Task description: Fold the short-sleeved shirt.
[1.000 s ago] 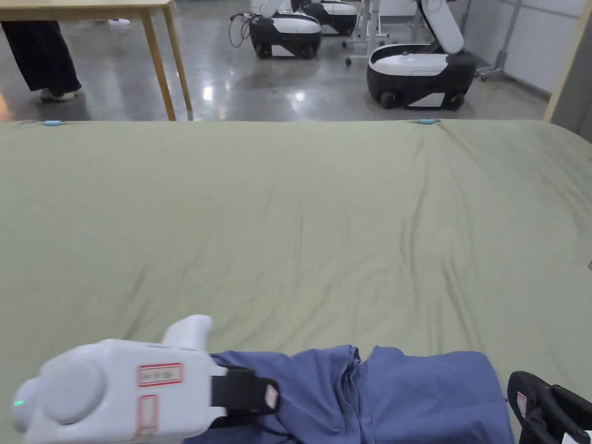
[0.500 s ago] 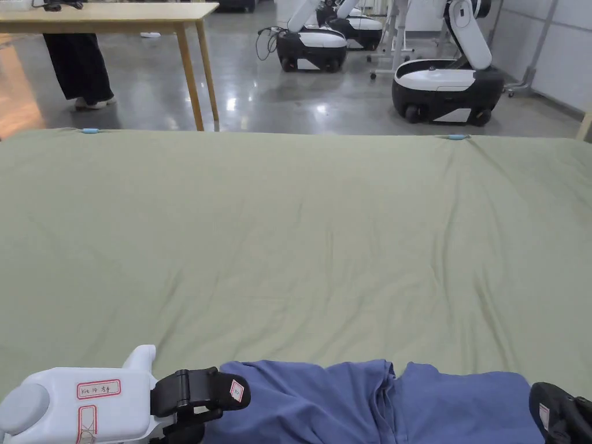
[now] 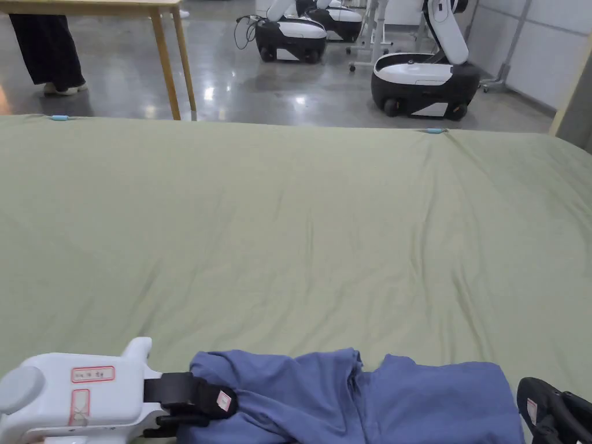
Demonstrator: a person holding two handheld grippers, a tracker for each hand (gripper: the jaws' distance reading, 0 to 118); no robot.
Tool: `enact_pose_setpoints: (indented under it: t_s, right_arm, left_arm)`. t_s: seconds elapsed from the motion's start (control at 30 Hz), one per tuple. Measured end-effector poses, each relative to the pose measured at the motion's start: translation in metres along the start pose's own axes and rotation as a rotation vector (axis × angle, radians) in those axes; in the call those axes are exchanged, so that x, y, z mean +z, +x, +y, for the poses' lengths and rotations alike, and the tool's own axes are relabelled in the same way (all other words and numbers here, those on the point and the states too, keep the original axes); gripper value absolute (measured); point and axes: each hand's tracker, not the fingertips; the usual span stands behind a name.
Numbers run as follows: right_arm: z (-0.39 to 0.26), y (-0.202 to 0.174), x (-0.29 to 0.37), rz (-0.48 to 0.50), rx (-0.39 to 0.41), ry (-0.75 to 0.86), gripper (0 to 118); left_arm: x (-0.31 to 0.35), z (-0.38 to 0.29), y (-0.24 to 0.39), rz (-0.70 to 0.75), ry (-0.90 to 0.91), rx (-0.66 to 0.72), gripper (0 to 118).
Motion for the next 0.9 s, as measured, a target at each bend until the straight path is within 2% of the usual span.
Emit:
enact_pose_setpoints:
  t_s: [0.23, 0.37, 0.43, 0.6, 0.9]
  right_arm:
    - [0.004, -0.007, -0.011, 0.040, 0.020, 0.012, 2]
    - [0.006, -0.014, -0.016, 0.072, 0.042, 0.014, 2]
    - [0.006, -0.018, -0.016, 0.082, 0.044, 0.019, 2]
    - [0.001, -0.017, -0.010, 0.095, 0.020, 0.027, 2]
    - [-0.003, 0.005, -0.005, 0.071, -0.005, 0.028, 2]
  left_arm:
    - [0.125, -0.006, 0.019, 0.220, 0.204, -0.064, 10]
    - [0.160, -0.008, 0.045, 0.384, 0.244, -0.108, 10]
    - [0.151, -0.006, 0.065, 0.435, 0.225, -0.144, 10]
    - [0.106, -0.010, 0.113, 0.433, 0.203, -0.198, 10]
    - [-0.018, -0.026, 0.178, 0.509, 0.105, -0.311, 10]
